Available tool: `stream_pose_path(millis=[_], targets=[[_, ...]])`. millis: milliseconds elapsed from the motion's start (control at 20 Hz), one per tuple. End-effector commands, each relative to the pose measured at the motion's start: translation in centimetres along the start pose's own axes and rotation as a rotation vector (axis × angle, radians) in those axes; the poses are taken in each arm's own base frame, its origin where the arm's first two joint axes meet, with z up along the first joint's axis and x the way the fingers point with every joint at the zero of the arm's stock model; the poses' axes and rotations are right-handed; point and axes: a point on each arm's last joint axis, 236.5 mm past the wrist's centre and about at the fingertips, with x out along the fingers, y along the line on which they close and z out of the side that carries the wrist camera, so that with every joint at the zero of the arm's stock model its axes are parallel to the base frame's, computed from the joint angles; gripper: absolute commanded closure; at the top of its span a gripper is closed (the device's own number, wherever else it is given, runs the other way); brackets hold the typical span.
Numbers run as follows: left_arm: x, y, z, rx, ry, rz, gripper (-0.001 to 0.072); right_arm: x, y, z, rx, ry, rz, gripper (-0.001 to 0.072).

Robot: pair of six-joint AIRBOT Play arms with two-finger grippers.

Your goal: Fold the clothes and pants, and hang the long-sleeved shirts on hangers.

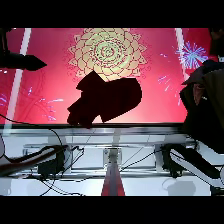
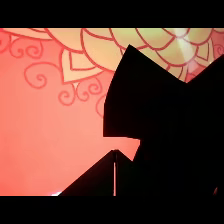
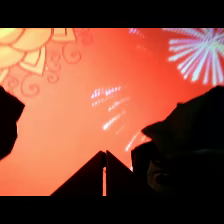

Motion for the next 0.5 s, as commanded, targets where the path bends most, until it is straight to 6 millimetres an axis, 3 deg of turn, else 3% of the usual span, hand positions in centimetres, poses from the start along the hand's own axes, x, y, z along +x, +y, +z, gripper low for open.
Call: stream_pose_path(millis=[0,50,150,200,300,350,400,450], targets=[[0.0,-0.2,0.2,-0.023,-0.007,-0.008,0.0697,8.3,3.8,-9.3,-0.037,0.315,0.173,0.0697],[0.0,-0.4,0.3,-0.053,-0.012,-0.015,0.0697,10.3,6.2,-12.3,-0.03,0.387,0.27,0.0697],[0.0,-0.6,0.5,-0.117,-0.021,-0.028,0.0697,12.2,13.3,-17.4,-0.003,0.467,0.567,0.0696],[0.0,-0.7,0.7,-0.131,-0.026,-0.035,0.0697,12.6,16.6,-18.9,0.049,0.468,0.702,0.0697],[0.1,-0.9,0.8,-0.133,-0.031,-0.041,0.0698,14.3,20.0,-20.2,0.239,0.437,0.798,0.0664],[0.0,-0.8,0.8,-0.133,-0.033,-0.039,0.0697,15.6,20.4,-20.6,0.33,0.42,0.782,0.0487],[0.0,-0.8,0.8,-0.133,-0.033,-0.039,0.0697,17.1,20.3,-20.9,0.443,0.41,0.738,0.0246],[0.0,-0.8,0.8,-0.133,-0.033,-0.04,0.0697,18.2,19.9,-21.3,0.525,0.413,0.692,0.0214]])
